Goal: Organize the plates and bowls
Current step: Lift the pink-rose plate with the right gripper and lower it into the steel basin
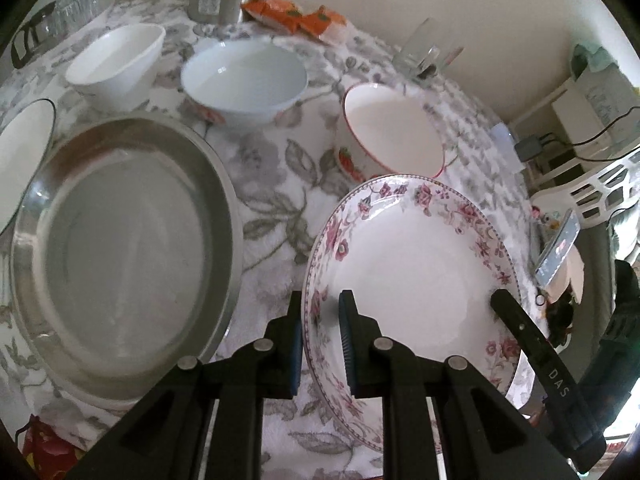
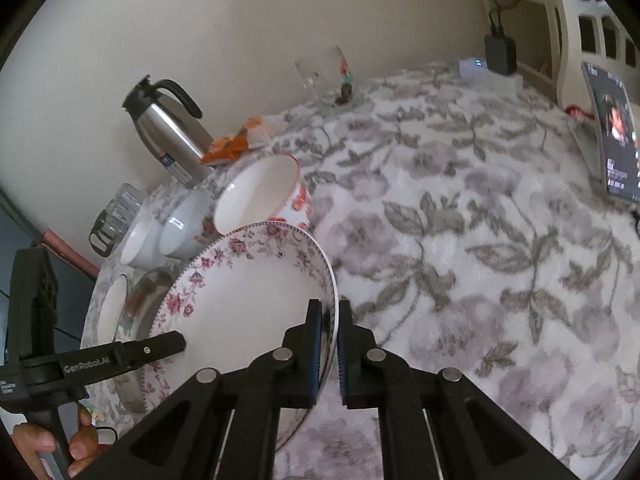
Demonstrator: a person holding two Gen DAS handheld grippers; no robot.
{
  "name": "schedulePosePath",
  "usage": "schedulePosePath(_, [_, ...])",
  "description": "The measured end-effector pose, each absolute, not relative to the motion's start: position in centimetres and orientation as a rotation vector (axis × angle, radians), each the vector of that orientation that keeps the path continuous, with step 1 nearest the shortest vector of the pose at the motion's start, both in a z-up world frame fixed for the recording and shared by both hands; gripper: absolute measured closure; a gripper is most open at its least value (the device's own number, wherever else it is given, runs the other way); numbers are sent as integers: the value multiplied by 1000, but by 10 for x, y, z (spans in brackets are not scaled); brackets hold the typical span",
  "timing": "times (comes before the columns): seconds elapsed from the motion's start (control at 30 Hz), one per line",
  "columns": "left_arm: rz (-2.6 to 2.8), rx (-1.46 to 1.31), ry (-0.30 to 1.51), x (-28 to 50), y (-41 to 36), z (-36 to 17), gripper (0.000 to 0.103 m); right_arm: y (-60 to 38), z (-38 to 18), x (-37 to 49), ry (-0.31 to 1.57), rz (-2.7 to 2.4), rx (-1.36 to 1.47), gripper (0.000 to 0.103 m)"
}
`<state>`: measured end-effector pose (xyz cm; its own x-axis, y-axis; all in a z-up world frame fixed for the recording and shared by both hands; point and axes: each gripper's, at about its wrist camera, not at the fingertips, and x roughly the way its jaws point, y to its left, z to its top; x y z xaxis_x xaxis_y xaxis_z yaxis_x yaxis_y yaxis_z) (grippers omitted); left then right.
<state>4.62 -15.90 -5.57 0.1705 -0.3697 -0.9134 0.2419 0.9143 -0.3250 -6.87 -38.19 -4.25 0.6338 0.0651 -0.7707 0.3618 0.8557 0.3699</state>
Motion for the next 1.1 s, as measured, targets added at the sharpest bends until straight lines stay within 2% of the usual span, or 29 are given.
schedulePosePath(0.3, [-400,-185,1297,58,-118,-23,86,-342,-9,-42,856,-123,472,95])
schedulePosePath(0.67, [-298,-284,1232,81,-20,-7,86,-257,5,13,858,16,417,95])
schedulePosePath(0.87, [-214,-344,1243,93,33,-18,86,-211,-6,43,908,70,370,95])
schedulePosePath(1.1, [-156,-367,1284,102,60,-51,86,-183,-37,62,975,88,369,95])
